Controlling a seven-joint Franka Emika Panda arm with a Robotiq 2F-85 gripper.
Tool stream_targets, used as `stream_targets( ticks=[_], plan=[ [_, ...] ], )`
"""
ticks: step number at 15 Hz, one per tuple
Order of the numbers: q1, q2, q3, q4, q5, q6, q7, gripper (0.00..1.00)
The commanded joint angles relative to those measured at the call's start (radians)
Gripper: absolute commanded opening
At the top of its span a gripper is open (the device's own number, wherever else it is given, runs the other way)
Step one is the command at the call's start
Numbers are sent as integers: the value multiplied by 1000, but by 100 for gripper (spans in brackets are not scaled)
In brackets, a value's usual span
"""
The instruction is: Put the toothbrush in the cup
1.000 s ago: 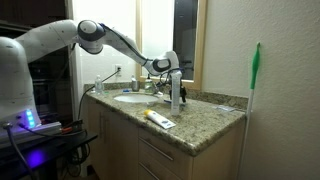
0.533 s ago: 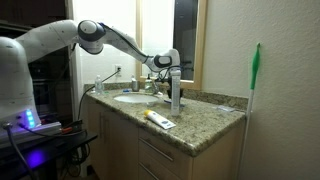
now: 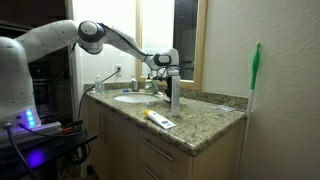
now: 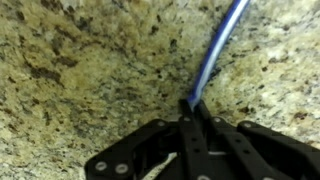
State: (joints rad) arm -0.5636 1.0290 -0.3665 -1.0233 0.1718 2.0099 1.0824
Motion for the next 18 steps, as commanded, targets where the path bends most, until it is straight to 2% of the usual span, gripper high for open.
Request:
stream_targets(
  ticks=[1, 7, 9, 11, 13, 14, 18],
  plan=[
    [28, -10, -10, 5, 9, 36, 100, 2],
    [239, -236, -118, -261, -202, 330, 48, 2],
    [295, -304, -133, -348, -273, 419, 9, 2],
    [324, -383, -120, -438, -309, 525, -49, 2],
    [323, -472, -73, -526, -290, 614, -136, 2],
    [318, -345, -111, -371, -283, 536, -54, 9],
    [327, -439, -87, -468, -283, 580, -111, 9]
  ],
)
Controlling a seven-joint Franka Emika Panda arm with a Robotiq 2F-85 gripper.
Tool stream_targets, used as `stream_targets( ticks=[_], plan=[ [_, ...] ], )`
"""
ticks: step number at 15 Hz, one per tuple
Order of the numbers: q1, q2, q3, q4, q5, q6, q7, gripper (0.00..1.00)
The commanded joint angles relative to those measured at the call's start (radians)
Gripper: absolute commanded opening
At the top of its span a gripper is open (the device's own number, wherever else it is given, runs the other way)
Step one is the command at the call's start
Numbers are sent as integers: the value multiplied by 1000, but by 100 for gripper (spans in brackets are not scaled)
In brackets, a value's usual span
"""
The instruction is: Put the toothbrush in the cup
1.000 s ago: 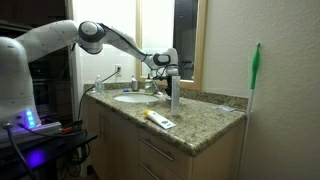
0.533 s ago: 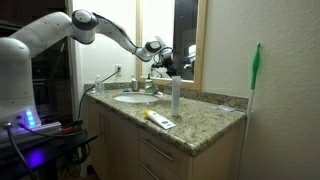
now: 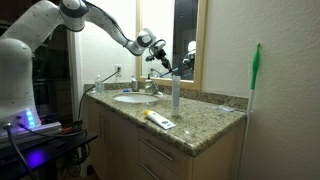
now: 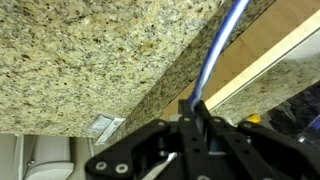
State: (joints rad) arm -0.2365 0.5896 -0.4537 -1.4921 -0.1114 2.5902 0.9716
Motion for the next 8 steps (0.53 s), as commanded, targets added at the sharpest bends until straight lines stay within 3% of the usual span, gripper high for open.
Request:
stream_targets(
  ticks=[1, 3, 8],
  plan=[
    [5, -18, 12, -34, -7, 25, -30, 2],
    [74, -147, 21, -218, -61, 160, -82, 2],
    [154, -324, 47, -433, -161, 378, -182, 2]
  ],
)
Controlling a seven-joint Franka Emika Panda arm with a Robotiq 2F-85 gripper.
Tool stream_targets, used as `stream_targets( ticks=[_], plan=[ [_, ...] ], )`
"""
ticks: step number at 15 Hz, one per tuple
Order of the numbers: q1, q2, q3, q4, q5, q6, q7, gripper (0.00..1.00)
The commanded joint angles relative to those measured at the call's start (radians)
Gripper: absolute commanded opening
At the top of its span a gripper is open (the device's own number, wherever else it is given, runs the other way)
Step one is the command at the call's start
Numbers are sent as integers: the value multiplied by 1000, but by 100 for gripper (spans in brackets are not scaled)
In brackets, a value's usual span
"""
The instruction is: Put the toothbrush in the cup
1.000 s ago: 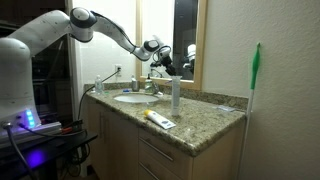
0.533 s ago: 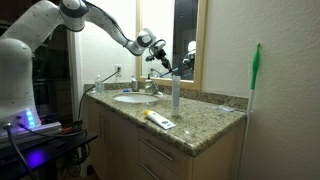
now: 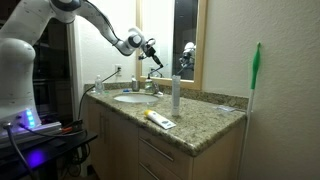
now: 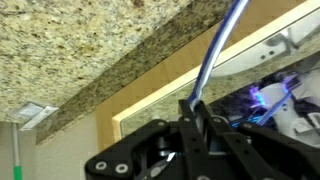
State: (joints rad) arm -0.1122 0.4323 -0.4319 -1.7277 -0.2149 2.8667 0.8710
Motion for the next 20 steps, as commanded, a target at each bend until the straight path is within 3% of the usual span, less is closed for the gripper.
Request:
stream_targets(
  ticks=[1, 4, 6, 7, 10, 11, 13, 14, 15, 16, 20],
  plan=[
    [43, -206, 31, -246, -79, 143, -101, 2],
    [87, -308, 40, -402, -165, 290, -131, 2],
    [32, -384, 102, -517, -172, 415, -210, 2],
    [74, -288, 57, -377, -151, 323, -137, 9],
    [63, -356, 79, -481, -152, 394, -186, 9],
    [62, -327, 66, -469, -168, 427, -197, 2],
    [67, -272, 74, -499, -195, 623, -228, 2],
    [15, -254, 166, -518, -39, 686, -392, 2],
    [88, -209, 91, -505, -151, 768, -291, 2],
    [52, -245, 186, -414, -155, 642, -310, 2],
    [26, -170, 336, -248, -180, 604, -297, 2]
  ],
)
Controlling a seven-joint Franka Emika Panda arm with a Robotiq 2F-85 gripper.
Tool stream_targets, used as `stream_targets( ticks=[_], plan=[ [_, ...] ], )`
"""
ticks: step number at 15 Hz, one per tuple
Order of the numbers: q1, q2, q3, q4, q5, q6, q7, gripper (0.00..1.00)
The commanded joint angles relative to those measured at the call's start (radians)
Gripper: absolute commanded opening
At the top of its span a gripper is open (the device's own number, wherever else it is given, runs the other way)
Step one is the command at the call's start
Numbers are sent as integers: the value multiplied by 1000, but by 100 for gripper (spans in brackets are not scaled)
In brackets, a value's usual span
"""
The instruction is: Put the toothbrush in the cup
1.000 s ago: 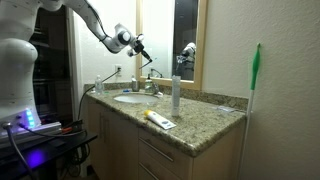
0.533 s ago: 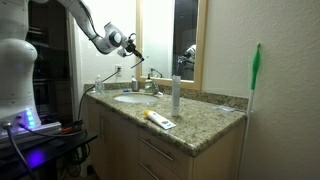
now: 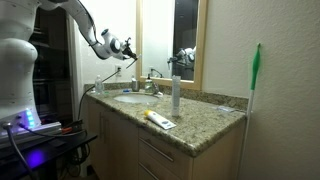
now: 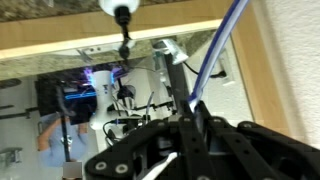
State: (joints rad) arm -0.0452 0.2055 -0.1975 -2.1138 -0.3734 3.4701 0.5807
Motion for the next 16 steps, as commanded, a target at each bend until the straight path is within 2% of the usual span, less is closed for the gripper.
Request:
stream_targets(
  ticks=[1, 3, 4, 7, 8, 9, 10, 12, 16],
  plan=[
    [-50, 81, 140, 204, -19, -5, -6, 2],
    [-77, 133, 197, 341, -1, -13, -19, 2],
    [-23, 55, 142, 202, 2, -14, 0, 9],
    [-45, 104, 174, 309, 3, -18, 0, 9],
    [-50, 113, 174, 318, 3, -17, 0, 2],
    [-82, 140, 196, 378, -14, -17, -12, 2],
    [-143, 184, 260, 490, -64, -17, -36, 2],
    [-243, 206, 368, 554, -153, -17, -44, 2],
    [-516, 332, 678, 745, -400, -12, -69, 2]
  ],
)
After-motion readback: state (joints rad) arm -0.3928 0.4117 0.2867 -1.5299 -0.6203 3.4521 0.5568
